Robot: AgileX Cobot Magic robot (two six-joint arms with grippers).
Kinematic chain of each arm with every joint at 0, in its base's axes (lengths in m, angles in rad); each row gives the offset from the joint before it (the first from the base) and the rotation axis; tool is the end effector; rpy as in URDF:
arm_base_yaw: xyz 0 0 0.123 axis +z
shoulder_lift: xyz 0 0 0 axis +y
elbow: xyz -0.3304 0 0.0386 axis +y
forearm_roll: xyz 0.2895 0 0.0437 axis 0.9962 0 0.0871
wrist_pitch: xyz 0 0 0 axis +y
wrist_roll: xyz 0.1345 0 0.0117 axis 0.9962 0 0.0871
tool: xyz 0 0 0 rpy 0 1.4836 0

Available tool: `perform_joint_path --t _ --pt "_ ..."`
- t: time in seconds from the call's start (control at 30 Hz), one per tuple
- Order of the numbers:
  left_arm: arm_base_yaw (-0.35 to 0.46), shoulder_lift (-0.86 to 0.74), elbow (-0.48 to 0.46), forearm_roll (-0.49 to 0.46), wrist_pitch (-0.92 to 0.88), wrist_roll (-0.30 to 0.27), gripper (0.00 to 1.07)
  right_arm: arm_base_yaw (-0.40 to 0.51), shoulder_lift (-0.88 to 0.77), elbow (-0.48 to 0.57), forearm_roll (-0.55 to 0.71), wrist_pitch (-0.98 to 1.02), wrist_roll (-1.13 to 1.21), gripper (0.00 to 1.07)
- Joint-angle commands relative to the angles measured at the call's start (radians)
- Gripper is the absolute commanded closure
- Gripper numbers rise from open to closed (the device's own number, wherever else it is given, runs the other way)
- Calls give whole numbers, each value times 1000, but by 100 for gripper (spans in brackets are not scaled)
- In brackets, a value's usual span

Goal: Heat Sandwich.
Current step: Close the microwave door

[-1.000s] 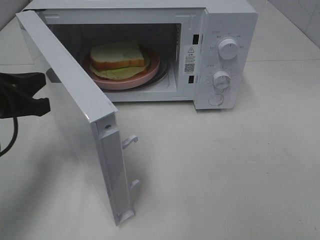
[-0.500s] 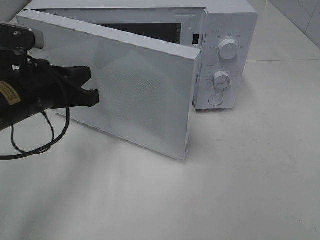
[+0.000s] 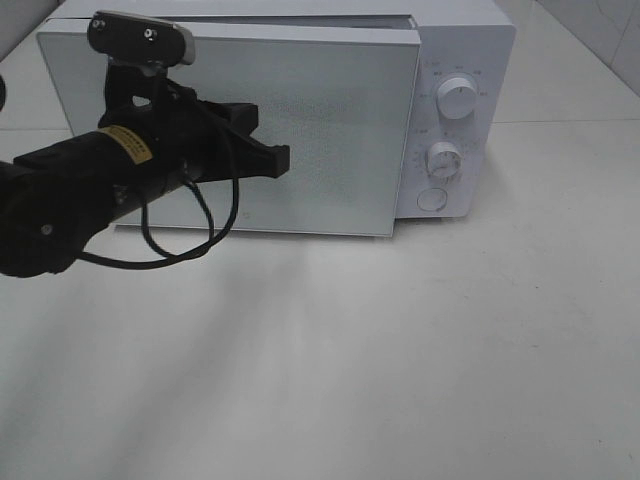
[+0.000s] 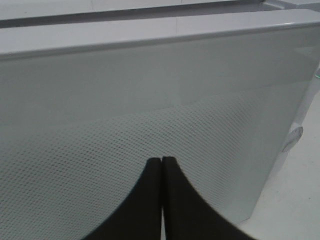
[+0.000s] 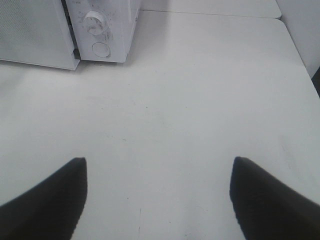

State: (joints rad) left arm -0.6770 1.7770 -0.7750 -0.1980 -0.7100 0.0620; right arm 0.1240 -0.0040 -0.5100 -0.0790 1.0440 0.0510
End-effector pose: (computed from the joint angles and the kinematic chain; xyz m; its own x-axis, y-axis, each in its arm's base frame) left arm 0.3452 -0.2553 0.1896 -0.2118 0.0572 -0.9756 0.5068 0.8600 -0.0596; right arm 0.0228 -0.0064 0.2831 -0.4246 -0.0416 -0.9044 -0.0574 0.9982 -0.0190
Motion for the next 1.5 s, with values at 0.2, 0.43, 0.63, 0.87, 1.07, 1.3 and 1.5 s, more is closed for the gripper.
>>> perform_joint_path --t 0.2,0.43,0.63,0.87,1.07,1.3,1.5 --pt "-33 82 -139 -41 42 15 107 -6 -27 4 -5 -4 1 31" --pt "-54 164 -279 -46 111 15 107 -6 -27 4 -5 -4 1 31" --pt "-65 217 -370 -46 161 15 107 -6 -27 4 -5 -4 1 31" --pt "-63 269 -461 -47 226 25 107 -6 -27 4 -5 -4 1 31" --pt "-37 307 -549 -59 255 30 107 -6 -27 4 -5 -4 1 31" --pt "-5 329 -581 -60 267 29 107 -6 -27 4 -5 -4 1 31" --pt "-7 328 -581 -44 269 30 107 -6 -27 4 -5 -4 1 31"
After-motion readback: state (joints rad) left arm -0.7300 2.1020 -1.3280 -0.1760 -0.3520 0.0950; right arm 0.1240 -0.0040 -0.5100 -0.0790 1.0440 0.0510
